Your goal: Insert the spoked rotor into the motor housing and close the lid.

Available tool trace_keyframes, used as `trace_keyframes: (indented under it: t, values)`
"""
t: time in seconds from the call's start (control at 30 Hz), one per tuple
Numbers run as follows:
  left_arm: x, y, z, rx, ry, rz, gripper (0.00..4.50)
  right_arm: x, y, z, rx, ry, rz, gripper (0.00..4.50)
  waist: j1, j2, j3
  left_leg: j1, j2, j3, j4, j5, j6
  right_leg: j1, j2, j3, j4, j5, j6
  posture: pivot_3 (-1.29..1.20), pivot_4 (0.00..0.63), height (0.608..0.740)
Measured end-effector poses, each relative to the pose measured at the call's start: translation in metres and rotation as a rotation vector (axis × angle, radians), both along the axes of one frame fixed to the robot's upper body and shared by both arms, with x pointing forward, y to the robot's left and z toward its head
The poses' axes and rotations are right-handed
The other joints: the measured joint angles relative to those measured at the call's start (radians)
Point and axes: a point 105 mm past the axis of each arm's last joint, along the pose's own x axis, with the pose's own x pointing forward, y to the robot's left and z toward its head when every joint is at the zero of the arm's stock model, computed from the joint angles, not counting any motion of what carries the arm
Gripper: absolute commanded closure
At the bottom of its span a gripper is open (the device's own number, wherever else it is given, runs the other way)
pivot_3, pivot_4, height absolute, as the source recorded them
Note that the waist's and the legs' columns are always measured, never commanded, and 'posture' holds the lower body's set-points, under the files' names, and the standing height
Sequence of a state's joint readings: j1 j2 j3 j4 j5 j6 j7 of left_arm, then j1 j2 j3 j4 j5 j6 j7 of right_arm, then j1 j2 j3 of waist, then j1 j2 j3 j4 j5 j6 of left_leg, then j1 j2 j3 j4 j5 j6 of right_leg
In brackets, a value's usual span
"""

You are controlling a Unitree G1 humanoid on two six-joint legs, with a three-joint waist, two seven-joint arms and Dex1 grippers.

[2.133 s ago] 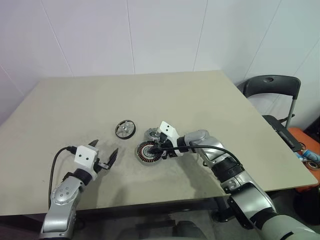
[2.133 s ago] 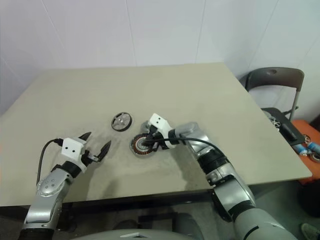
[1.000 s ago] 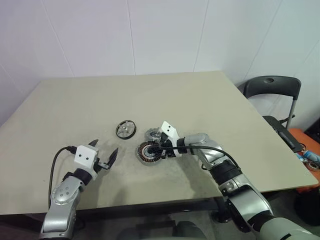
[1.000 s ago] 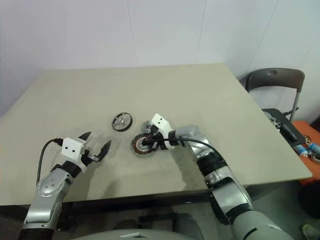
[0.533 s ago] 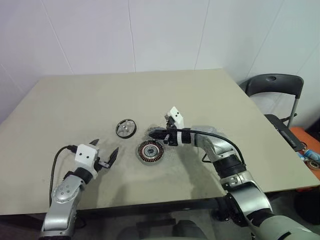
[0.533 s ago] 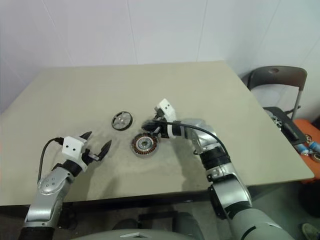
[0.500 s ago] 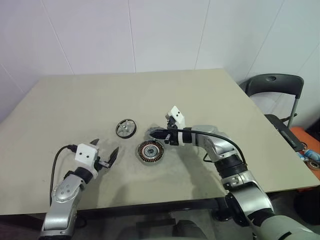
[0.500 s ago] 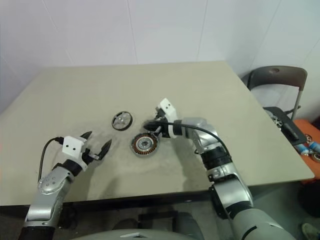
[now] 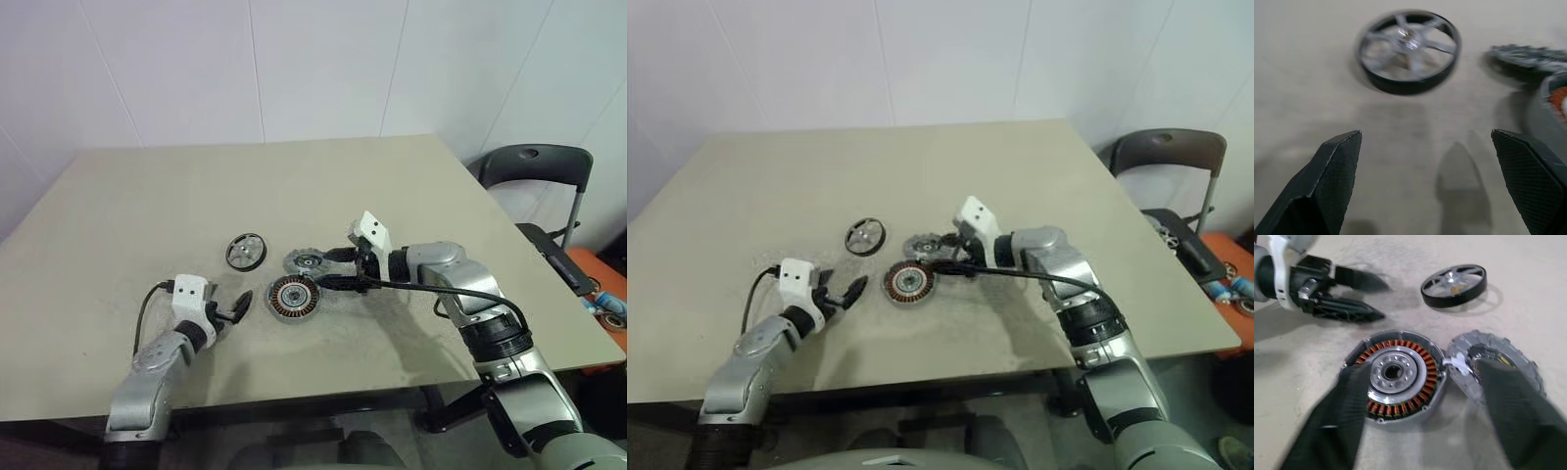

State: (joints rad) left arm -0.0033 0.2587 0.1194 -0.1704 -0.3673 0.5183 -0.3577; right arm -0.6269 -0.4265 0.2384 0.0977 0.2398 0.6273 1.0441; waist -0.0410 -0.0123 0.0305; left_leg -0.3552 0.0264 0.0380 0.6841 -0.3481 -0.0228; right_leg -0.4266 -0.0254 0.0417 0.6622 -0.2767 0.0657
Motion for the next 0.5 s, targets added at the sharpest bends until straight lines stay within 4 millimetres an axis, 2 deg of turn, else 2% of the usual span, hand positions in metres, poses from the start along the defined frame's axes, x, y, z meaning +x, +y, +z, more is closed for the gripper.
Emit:
trace_keyframes:
  t: [0.23, 0.5]
  values:
    - [0.014, -0.006, 0.008, -0.140, 0.073, 0.047, 0.00, -0.004, 0.002, 0.000, -0.033, -0.035, 0.030, 0.04, 0.003, 0.000, 0.000, 0.000, -0.001, 0.000, 0.000, 0.000, 0.000, 0.000, 0.000, 0.000, 0.000, 0.000, 0.000, 0.00, 0.000, 0.740]
    - [0.028, -0.027, 0.021, -0.342, 0.116, 0.037, 0.00, -0.002, 0.001, -0.001, -0.052, -0.055, 0.025, 0.04, 0.010, -0.001, 0.000, 0.000, -0.001, 0.000, 0.001, 0.000, 0.000, 0.000, 0.000, 0.000, 0.000, 0.000, 0.000, 0.00, 0.000, 0.740]
